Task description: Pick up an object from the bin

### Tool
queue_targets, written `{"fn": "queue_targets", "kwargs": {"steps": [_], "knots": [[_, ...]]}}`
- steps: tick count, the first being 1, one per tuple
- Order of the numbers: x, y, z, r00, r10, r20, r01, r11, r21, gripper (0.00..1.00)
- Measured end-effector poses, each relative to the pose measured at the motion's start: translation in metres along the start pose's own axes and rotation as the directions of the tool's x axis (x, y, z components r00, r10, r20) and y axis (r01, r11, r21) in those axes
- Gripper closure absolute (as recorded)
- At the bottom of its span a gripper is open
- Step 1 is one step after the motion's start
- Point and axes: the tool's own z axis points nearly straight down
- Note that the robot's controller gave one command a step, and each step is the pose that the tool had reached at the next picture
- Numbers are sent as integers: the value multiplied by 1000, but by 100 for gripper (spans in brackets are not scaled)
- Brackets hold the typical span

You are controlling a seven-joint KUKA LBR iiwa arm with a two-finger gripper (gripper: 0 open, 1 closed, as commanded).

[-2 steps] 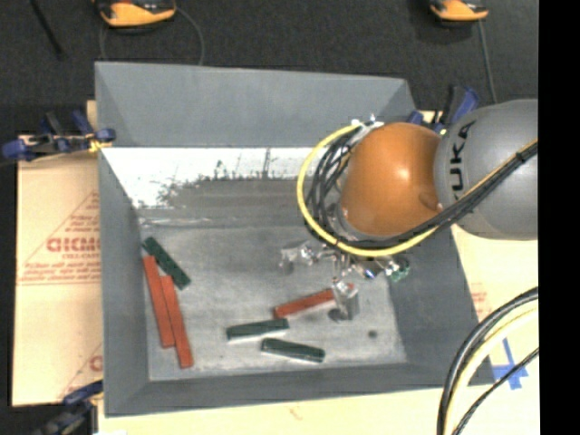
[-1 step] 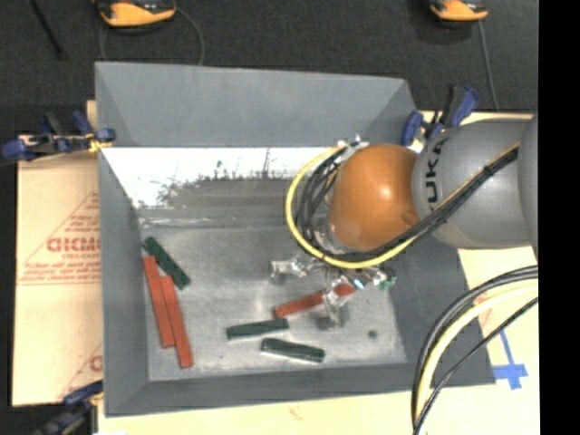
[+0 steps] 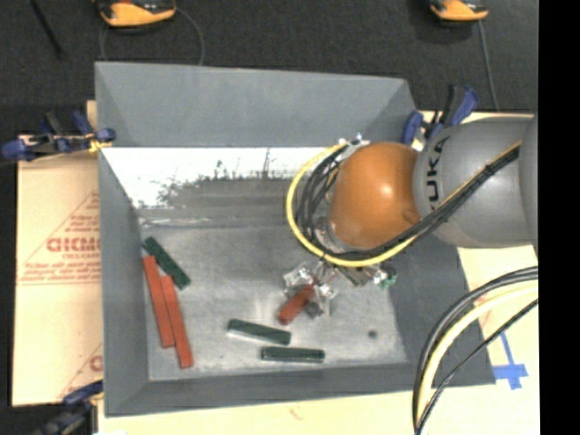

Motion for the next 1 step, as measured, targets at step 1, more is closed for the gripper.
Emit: {"fn": "queue_targets", "kwargs": {"steps": [1], "knots": [[-34, 12, -143, 997, -72, 6, 71, 997, 8, 100]]}}
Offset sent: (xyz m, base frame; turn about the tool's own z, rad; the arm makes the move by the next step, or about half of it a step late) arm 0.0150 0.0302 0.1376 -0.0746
